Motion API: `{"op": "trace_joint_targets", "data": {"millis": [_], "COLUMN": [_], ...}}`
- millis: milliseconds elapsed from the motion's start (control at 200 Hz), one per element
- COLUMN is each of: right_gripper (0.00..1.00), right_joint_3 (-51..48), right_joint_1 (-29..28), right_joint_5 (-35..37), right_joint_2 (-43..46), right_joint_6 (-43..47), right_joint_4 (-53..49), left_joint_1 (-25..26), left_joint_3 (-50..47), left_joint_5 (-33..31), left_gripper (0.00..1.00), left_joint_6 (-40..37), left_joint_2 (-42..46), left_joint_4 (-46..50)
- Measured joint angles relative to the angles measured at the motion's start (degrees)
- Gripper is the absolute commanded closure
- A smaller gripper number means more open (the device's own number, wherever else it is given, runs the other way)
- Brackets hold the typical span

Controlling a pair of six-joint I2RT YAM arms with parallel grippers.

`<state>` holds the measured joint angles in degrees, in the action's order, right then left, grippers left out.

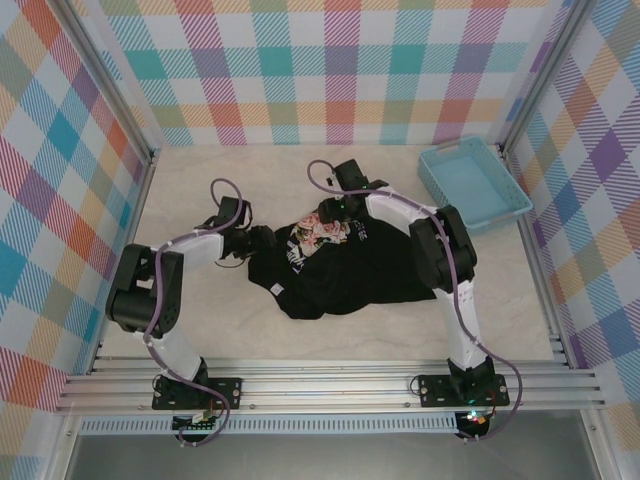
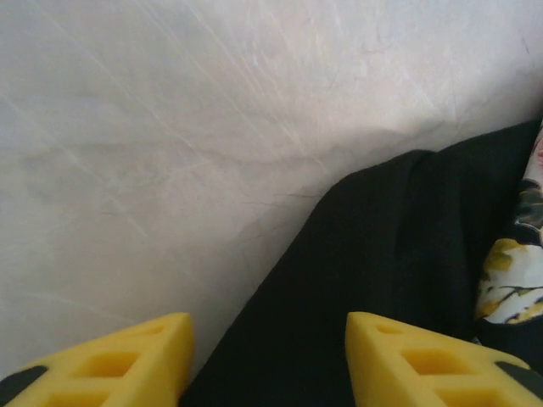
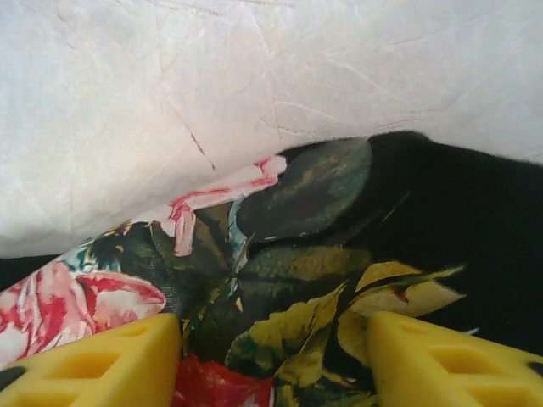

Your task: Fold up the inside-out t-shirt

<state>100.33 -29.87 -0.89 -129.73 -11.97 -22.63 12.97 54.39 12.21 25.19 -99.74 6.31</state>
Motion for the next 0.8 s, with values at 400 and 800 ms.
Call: {"op": "trace_joint_targets", "data": {"millis": [400, 800], "right_gripper": [1.0, 0.94], "right_joint_3": [3.1, -25.5], "right_joint_1": [3.0, 4.4], "right_joint_5": [-1.4, -7.2], "right_joint_2": [4.0, 52.4], "right_joint_6": [1.4, 5.1], "right_joint_4": [0.4, 16.1], "left_joint_1": [-0.7, 2.9], "left_joint_3": [10.6, 0.7], "left_joint_5": [5.8, 9.7], "left_gripper": [1.0, 1.0], "left_joint_6": [0.9, -1.2], "left_joint_2": [-2.4, 38.0], "left_joint_4": [-4.4, -19.6]}}
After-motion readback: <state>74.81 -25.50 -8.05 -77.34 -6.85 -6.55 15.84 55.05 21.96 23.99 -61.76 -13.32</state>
